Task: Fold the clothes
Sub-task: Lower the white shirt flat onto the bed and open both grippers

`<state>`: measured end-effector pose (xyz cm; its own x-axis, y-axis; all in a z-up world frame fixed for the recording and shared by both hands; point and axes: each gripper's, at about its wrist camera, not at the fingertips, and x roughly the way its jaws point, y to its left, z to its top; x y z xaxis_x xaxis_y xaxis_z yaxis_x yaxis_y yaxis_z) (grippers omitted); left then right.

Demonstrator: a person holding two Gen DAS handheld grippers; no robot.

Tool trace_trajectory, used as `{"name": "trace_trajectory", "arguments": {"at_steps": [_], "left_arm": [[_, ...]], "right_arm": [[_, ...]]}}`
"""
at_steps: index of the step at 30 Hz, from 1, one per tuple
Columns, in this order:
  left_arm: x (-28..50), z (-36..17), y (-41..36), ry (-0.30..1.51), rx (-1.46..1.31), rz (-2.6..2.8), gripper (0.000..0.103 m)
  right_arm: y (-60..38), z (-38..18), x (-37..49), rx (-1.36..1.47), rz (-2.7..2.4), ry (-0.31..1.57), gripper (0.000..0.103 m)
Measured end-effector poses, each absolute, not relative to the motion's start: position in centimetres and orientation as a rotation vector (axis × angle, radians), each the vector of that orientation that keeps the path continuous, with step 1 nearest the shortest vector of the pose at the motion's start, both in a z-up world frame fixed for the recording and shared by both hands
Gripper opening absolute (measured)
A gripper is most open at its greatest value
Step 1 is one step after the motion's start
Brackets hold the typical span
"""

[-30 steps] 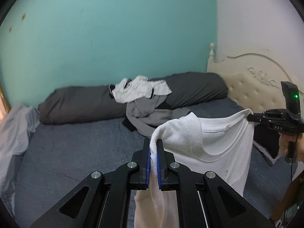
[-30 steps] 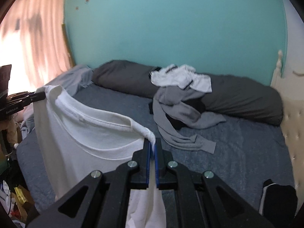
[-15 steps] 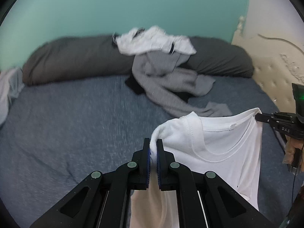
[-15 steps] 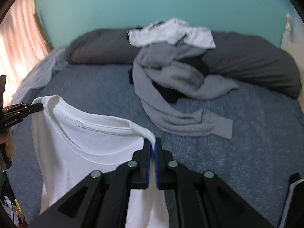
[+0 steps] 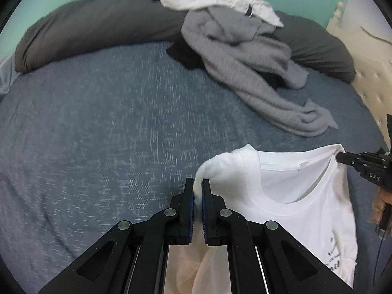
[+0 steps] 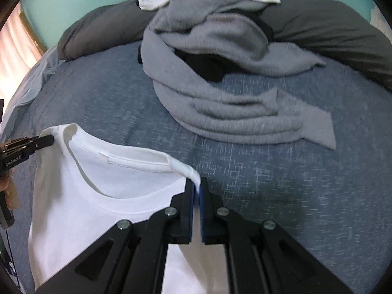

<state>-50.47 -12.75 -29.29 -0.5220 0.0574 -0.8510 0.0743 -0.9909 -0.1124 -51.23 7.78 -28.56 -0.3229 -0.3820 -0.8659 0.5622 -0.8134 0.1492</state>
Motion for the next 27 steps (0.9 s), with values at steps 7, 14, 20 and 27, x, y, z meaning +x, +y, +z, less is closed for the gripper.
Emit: {"name": "trace_trajectory", "arguments": {"at_steps": [7, 14, 20, 27], "left_arm": [[-50.9, -32.7, -12.9, 0.276, 1.611, -2.685, 0.009], [-48.2, -30.5, -16.4, 0.556, 1.542, -2.684, 0.044], [-42.5, -27.3, -19.6, 0.558, 1.504, -2.701, 0.044], [-33.4, -26.7, -21.7, 0.631, 1.544, -2.689, 0.045]], "right_arm": [[7.5, -31.3, -52.1, 1.426, -2.132, 0.220, 0.013], [11.7, -28.9, -50.8, 1.358, -2.199, -0.003, 0.058], [17.1, -27.5, -45.7, 1.365, -2.232, -0.179, 0.064], [20.2, -26.9, -36.0, 1.394, -2.228, -0.158, 0.067]]}}
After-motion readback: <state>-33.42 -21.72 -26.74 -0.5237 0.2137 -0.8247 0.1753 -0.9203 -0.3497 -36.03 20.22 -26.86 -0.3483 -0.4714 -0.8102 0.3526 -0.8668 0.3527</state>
